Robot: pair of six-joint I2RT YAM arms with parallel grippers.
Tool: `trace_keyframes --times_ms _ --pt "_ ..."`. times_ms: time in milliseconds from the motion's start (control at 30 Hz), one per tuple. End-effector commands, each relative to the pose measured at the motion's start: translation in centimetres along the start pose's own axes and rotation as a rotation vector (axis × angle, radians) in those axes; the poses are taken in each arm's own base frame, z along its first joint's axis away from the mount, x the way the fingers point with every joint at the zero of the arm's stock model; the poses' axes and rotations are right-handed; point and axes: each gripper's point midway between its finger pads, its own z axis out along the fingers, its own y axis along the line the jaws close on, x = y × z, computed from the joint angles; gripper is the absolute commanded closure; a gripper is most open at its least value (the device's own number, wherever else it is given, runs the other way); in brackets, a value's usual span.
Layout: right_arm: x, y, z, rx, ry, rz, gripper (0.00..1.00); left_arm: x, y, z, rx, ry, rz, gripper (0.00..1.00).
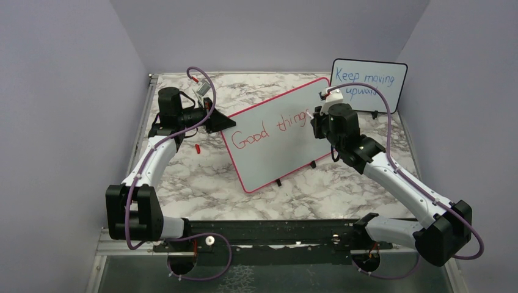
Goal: Write a sentence on the whiteboard
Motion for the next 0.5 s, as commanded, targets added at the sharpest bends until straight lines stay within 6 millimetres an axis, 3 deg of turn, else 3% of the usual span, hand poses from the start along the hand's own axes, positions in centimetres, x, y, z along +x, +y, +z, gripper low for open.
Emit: trace_keyframes --times_ms 0,467 --pt "1.7 -0.5 -0.2 0.017 0.052 -0.025 0.99 2.5 0.6 0.9 -0.005 0.061 -0.016 1.0" --pt "2.0 -2.1 -0.4 0.111 0.049 -0.013 0.99 2.5 0.6 0.9 -0.005 0.061 -0.017 1.0"
